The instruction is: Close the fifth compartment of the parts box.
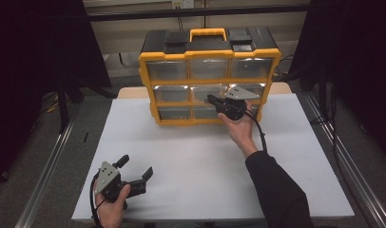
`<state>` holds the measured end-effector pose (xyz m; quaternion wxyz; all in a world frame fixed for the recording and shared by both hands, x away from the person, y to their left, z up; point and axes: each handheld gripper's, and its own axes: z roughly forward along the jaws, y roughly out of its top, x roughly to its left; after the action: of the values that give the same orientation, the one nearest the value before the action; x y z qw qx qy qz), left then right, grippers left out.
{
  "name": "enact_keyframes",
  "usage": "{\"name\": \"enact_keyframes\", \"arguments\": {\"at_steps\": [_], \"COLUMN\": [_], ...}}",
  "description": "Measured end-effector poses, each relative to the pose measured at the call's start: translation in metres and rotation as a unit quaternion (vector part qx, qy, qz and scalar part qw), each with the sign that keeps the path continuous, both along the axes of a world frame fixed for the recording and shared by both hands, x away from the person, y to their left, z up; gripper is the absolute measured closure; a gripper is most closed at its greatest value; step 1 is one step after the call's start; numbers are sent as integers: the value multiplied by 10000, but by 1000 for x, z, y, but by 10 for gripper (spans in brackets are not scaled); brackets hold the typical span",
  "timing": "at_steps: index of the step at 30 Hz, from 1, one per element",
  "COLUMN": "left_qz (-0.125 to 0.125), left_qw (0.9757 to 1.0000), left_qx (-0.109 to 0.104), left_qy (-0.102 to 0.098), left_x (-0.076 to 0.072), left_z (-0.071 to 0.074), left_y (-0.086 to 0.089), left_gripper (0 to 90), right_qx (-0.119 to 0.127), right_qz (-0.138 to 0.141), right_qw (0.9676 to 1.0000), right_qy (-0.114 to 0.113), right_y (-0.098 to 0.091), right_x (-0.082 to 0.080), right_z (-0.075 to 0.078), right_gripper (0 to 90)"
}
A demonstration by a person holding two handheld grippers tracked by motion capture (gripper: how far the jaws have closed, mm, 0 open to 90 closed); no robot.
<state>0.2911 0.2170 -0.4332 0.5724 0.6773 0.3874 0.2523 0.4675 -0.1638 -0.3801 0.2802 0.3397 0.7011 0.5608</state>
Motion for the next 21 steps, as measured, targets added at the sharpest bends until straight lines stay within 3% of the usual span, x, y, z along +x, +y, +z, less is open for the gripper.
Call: {"name": "enact_keyframes", "arguments": {"at_steps": [21], "left_qz": [-2], "left_qw": [10000], "left_qx": [-6], "left_qy": [9], "left_x": [0], "left_z": [0], "left_y": [0], "left_gripper": [24], "right_qx": [-8], "right_qz": [-107], "right_qw": [9999], "right_qy": [32], "right_y": [0], "right_x": [7], "right_z": [-1], "right_gripper": [900]}}
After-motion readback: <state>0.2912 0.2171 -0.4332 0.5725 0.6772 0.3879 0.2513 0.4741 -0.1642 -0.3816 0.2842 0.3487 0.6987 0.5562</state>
